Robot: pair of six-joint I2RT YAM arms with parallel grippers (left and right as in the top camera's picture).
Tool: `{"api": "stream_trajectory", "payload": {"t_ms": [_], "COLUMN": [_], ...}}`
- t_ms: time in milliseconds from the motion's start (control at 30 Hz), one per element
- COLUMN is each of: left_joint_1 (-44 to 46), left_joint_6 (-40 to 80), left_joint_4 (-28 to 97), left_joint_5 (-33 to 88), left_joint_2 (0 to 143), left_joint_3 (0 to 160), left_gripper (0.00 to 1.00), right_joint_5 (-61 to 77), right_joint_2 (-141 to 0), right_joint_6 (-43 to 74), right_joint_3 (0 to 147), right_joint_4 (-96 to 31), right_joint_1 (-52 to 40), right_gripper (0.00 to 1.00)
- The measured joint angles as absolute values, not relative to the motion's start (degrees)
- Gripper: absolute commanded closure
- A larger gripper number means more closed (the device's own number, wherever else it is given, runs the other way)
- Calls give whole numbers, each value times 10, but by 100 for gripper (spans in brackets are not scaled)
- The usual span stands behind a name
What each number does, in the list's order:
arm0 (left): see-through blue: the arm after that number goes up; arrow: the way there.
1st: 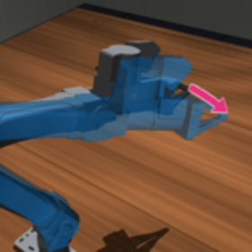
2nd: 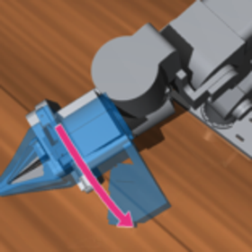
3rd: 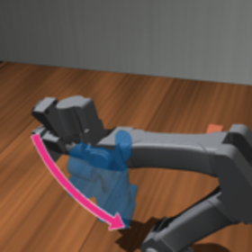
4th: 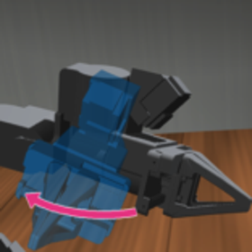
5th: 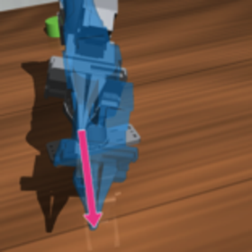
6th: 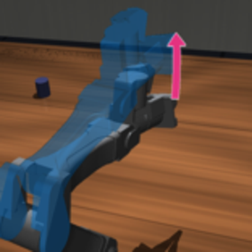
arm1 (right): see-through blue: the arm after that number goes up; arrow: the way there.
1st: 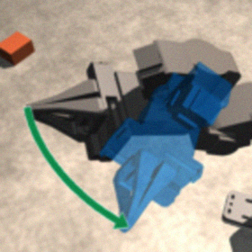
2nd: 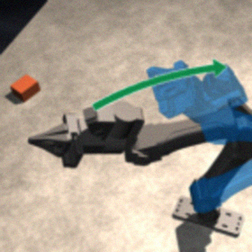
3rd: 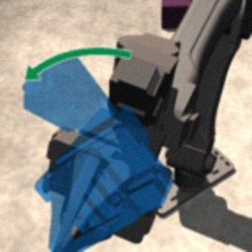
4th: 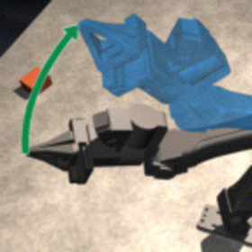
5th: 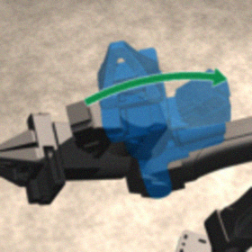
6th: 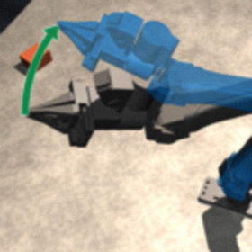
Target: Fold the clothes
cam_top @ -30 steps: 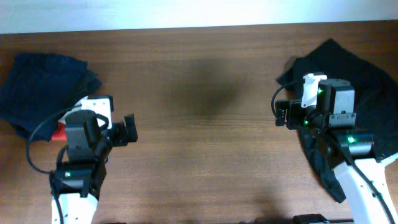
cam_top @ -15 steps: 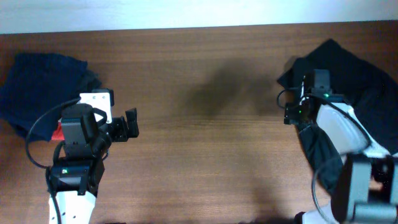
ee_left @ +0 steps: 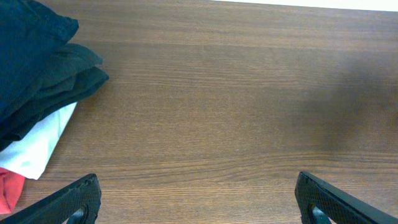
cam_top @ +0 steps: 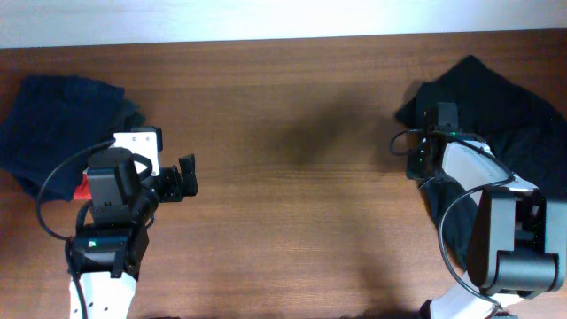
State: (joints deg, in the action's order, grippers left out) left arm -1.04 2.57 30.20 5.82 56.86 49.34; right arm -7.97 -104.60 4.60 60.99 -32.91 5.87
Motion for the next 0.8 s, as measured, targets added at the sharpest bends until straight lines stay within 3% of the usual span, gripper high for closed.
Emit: {"api": "stream_trajectory", "payload": {"t_ms": [200,333,367,400,433,467,600,800], "left_joint_1": [-10,-10,-10,-10,-10,-10,-10,-10], "left_joint_6": [26,26,26,26,26,26,26,31], "left_joint_4": [285,258,247,237,227,215,198,197], "left_joint_5": [58,58,58,58,58,61,81,150], "left_joint_2": [570,588,594,600,606,614,638,698], "left_joint_3": [493,493,493,494,494,494,494,494], "left_gripper": [1,1,1,1,1,1,1,1], "right_joint_5": [174,241,245,246,244,240,229,129], "right_joint_2": [-1046,-1046,-1046,-1046,-1045,-1044,-1042,-1036], "right_joint_6": [36,78,91,106,123,135,139,130], "right_joint_3": [665,747,759,770,777,781,784,784], "right_joint_4": [-328,-228,-190,-149,-118,-103,-132,-348], "right_joint_1": [18,-74,-95,-119,-140,-159,-183,-109], "right_gripper": [96,93,73,36,12,1,1,1]}}
